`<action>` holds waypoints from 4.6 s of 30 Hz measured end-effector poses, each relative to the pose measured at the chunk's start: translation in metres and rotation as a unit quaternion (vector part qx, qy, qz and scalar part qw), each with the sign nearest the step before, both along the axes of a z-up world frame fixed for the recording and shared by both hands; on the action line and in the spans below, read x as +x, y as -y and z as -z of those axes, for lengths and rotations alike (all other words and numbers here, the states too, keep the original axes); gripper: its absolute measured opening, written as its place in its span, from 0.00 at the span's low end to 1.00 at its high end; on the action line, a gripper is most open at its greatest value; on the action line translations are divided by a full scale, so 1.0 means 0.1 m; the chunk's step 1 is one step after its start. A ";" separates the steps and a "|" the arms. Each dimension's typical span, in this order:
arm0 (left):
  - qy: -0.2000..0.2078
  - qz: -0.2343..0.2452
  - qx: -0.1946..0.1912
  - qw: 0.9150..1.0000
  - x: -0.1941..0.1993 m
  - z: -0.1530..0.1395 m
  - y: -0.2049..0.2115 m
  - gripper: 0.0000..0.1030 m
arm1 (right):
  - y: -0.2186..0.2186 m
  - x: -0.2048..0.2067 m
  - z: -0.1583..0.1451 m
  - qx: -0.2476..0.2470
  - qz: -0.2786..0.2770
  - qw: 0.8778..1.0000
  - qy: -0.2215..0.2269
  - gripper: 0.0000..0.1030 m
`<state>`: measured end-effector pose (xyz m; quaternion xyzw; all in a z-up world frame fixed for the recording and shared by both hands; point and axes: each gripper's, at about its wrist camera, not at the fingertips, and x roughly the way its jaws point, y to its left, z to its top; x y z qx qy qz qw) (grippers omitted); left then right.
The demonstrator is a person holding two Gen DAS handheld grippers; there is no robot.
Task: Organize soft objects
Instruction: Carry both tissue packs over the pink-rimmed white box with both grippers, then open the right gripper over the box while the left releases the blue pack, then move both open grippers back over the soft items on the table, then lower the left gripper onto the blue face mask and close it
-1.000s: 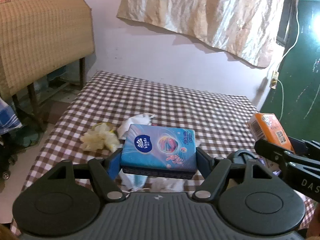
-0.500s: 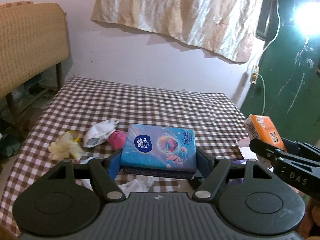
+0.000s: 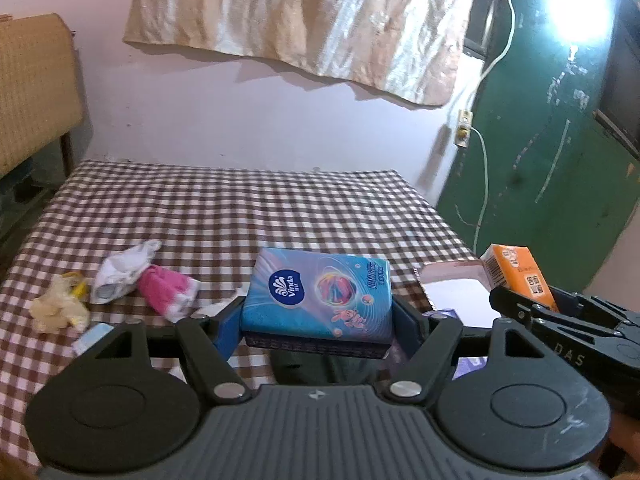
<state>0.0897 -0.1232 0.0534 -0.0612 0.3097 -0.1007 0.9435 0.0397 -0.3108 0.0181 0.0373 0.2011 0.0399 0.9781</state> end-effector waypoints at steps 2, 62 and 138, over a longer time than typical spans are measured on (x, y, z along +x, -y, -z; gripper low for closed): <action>-0.001 0.009 0.000 1.000 0.02 0.02 0.07 0.74 | 0.09 -0.01 0.03 0.002 0.011 1.000 -0.002 0.60; -0.016 0.131 0.045 0.990 0.28 0.46 1.57 0.91 | 1.55 0.40 0.44 0.024 0.076 0.995 -0.059 0.77; -0.031 -0.140 -0.007 0.990 -0.56 0.36 -1.60 0.95 | -1.91 0.23 0.21 -0.014 -0.181 0.982 -0.056 0.87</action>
